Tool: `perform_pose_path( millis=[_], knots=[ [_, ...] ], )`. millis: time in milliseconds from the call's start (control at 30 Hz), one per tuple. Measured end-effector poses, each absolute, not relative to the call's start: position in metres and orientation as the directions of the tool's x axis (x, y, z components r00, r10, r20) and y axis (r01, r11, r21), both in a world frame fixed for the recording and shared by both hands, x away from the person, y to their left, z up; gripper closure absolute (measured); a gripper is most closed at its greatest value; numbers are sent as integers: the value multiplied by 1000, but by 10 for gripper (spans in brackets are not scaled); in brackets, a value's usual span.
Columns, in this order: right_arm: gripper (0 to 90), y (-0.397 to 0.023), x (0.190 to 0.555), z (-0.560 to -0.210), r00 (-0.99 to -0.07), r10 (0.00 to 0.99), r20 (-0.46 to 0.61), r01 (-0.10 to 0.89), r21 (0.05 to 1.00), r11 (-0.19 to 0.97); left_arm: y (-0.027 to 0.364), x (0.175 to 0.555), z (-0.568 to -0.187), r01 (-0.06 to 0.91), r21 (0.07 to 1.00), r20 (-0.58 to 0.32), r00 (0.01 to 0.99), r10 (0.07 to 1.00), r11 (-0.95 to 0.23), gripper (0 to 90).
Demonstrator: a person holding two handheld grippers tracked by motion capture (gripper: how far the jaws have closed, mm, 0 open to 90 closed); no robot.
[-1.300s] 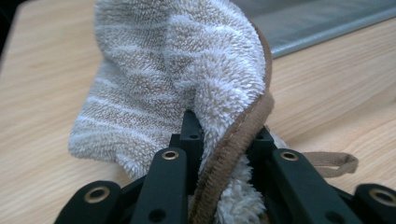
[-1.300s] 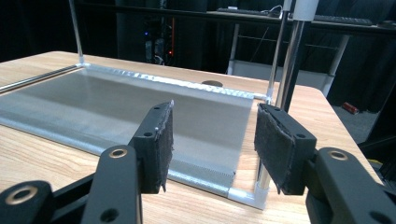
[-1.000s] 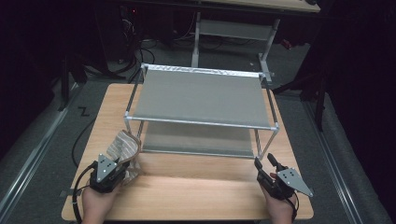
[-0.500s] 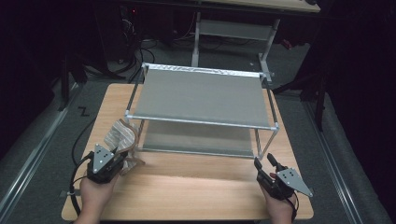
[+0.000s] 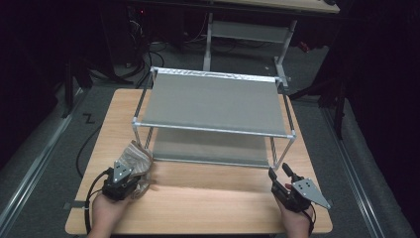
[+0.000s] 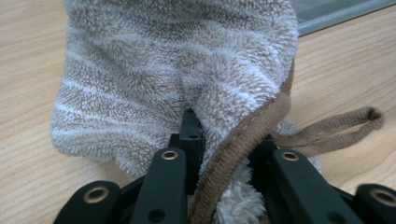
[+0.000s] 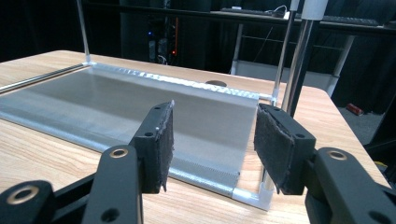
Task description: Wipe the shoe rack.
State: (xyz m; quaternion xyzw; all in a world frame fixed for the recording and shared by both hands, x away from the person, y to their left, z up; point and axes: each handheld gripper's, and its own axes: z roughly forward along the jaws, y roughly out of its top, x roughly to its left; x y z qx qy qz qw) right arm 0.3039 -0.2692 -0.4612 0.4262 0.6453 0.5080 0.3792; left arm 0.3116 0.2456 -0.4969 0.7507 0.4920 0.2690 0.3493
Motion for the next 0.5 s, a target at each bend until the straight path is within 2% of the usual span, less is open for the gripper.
perform_pose_path(
  millis=[500],
  knots=[
    [480,-268,304,-462,-350,935,-54,171,978,120,261,295,-434,328,929,53,337,940,-170,739]
  ],
)
